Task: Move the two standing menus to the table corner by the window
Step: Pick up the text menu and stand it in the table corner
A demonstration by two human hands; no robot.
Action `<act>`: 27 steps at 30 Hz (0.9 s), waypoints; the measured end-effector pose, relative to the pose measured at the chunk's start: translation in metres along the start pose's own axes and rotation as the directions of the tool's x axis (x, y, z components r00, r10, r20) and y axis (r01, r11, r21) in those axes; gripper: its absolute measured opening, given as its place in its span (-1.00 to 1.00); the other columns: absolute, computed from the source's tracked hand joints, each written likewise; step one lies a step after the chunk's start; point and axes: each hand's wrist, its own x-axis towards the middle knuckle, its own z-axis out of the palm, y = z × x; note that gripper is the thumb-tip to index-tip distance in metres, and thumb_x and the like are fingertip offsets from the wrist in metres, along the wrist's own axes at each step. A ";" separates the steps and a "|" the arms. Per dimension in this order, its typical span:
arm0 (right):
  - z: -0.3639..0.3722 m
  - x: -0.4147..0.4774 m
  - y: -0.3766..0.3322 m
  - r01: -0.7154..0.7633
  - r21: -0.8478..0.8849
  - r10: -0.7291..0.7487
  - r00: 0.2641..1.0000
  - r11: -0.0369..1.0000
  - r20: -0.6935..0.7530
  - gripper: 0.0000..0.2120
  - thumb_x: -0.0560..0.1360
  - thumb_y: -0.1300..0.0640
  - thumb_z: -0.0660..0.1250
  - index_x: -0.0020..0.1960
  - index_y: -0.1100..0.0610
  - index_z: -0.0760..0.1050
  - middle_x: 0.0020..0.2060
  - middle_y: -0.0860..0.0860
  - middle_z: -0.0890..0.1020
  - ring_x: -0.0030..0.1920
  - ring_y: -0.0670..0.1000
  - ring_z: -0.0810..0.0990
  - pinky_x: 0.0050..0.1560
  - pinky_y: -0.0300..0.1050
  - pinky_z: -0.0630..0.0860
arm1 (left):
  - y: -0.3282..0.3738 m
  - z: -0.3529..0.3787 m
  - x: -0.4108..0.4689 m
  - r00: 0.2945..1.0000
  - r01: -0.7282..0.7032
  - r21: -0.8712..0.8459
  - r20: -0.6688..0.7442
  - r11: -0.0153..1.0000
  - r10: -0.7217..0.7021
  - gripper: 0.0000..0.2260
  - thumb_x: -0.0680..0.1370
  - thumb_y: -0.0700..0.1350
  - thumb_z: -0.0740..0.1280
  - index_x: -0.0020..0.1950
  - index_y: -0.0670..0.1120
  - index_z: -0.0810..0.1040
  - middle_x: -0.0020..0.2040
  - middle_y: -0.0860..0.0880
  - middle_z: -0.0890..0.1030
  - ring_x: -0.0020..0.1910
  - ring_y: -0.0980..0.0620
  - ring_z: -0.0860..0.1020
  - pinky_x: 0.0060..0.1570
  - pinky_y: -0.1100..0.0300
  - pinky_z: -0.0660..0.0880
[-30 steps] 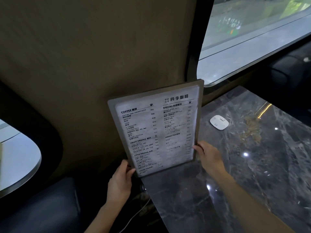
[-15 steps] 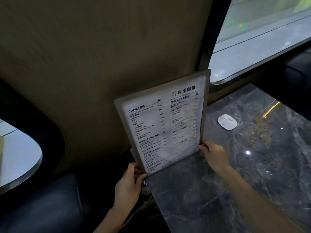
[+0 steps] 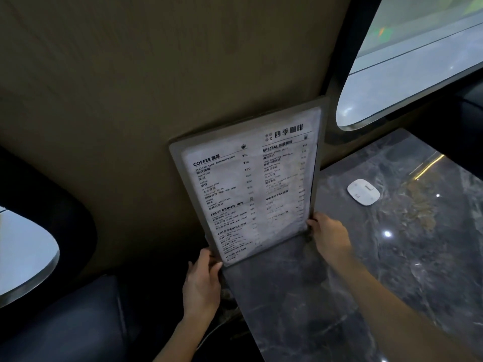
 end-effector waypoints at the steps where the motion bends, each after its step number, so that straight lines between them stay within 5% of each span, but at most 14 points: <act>1: 0.000 0.002 -0.002 0.007 0.003 -0.007 1.000 1.000 -0.008 -0.78 0.55 0.18 0.16 -0.09 0.36 0.42 -0.15 0.34 0.62 -0.12 0.34 0.57 -0.23 0.04 0.37 | -0.001 -0.001 0.002 1.000 0.001 0.000 -0.001 1.000 -0.001 -0.85 0.52 -0.24 0.25 0.02 -0.03 0.38 -0.14 0.07 0.56 -0.04 -0.06 0.57 0.19 -0.25 0.41; 4: 0.000 0.007 -0.008 0.026 0.007 -0.026 0.999 1.000 -0.037 -0.78 0.55 0.20 0.17 -0.08 0.37 0.44 -0.16 0.35 0.63 -0.13 0.35 0.57 -0.21 0.08 0.41 | -0.001 0.000 0.005 1.000 0.007 0.043 0.002 0.999 -0.007 -0.84 0.52 -0.24 0.25 -0.03 0.01 0.35 -0.19 0.16 0.53 -0.09 0.02 0.57 0.36 -0.25 0.21; 7: 0.001 0.011 -0.011 0.042 0.014 -0.041 0.998 0.999 -0.047 -0.79 0.55 0.20 0.17 -0.06 0.36 0.45 -0.15 0.34 0.63 -0.13 0.34 0.58 -0.21 0.08 0.43 | 0.000 0.002 0.006 0.998 0.065 0.029 -0.023 0.997 -0.064 -0.75 0.53 -0.23 0.24 -0.12 0.12 0.28 -0.28 0.30 0.42 -0.25 0.25 0.40 0.27 -0.27 0.32; 14: 0.002 0.013 -0.007 0.032 0.031 -0.031 0.999 0.999 -0.039 -0.78 0.55 0.15 0.17 -0.05 0.31 0.45 -0.17 0.33 0.63 -0.14 0.32 0.57 -0.25 0.04 0.38 | 0.005 0.003 0.007 0.995 0.102 -0.004 -0.013 0.995 -0.102 -0.78 0.54 -0.22 0.21 -0.10 0.10 0.29 -0.33 0.30 0.43 -0.29 0.35 0.34 0.30 -0.25 0.30; 19: 0.001 0.010 -0.007 0.010 0.069 -0.010 1.000 0.998 0.001 -0.79 0.55 0.12 0.17 0.02 0.26 0.45 -0.09 0.25 0.63 -0.10 0.24 0.57 -0.17 -0.01 0.42 | 0.003 0.002 0.006 0.997 0.080 -0.004 -0.024 0.997 -0.080 -0.80 0.52 -0.20 0.25 -0.08 0.10 0.31 -0.27 0.26 0.44 -0.22 0.18 0.42 0.20 -0.27 0.39; 22: -0.001 0.002 -0.005 -0.017 0.069 0.019 0.999 0.997 -0.033 -0.79 0.55 0.13 0.17 0.07 0.23 0.45 -0.05 0.23 0.62 -0.06 0.22 0.56 -0.15 -0.02 0.42 | -0.001 -0.001 0.008 0.998 0.057 -0.014 -0.036 0.998 -0.058 -0.83 0.49 -0.14 0.31 -0.01 0.07 0.37 -0.14 0.07 0.56 -0.09 -0.04 0.56 -0.08 -0.05 0.54; 27: -0.009 -0.016 0.006 -0.039 0.032 0.041 0.997 0.999 -0.072 -0.76 0.52 0.18 0.19 0.15 0.24 0.44 0.04 0.22 0.61 0.02 0.23 0.55 -0.02 0.04 0.45 | -0.009 -0.006 0.007 0.994 0.085 0.064 -0.079 0.994 -0.080 -0.79 0.46 0.06 0.33 -0.01 0.03 0.38 -0.18 0.05 0.54 -0.20 0.03 0.54 -0.24 0.07 0.55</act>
